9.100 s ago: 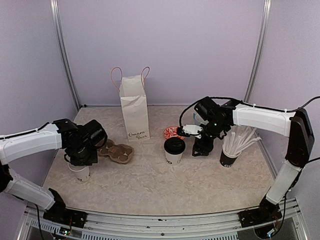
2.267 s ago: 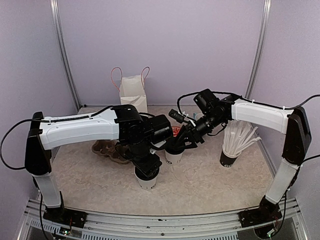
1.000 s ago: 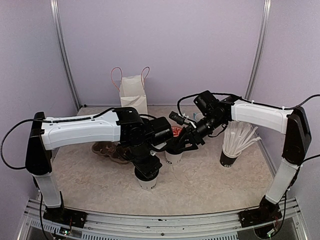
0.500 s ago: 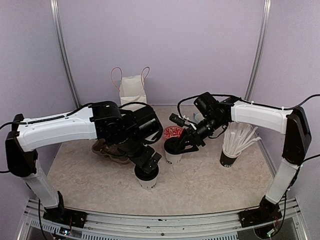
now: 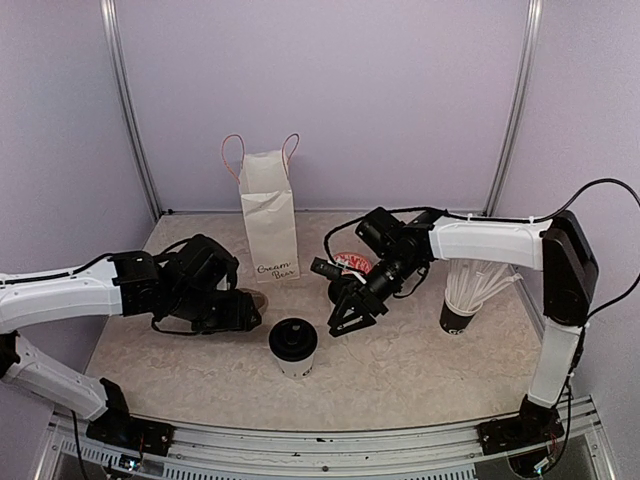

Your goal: Pack the takeout coffee

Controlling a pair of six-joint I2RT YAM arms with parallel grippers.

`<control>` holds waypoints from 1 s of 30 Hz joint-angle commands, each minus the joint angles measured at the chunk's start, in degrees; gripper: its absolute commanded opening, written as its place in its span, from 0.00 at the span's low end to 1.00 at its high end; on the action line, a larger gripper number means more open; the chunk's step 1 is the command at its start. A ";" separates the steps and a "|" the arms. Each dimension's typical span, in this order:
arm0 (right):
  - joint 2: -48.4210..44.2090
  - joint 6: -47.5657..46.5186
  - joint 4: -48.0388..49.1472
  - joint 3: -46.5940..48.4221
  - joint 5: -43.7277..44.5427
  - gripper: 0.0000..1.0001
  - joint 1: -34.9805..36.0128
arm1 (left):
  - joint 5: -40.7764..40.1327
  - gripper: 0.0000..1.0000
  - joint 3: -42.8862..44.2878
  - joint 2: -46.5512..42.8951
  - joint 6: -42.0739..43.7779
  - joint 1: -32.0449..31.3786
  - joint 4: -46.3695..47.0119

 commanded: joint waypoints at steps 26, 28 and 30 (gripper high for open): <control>10.92 6.64 -1.63 11.25 3.19 0.44 2.21 | 10.33 0.54 -4.62 1.87 0.81 1.20 15.61; 11.12 6.78 -1.60 11.26 3.48 0.44 2.23 | 9.15 0.54 -4.42 0.88 0.25 1.27 14.81; 11.31 6.90 -1.60 11.34 3.31 0.44 2.17 | 8.79 0.54 -4.78 -0.38 -0.46 1.44 14.13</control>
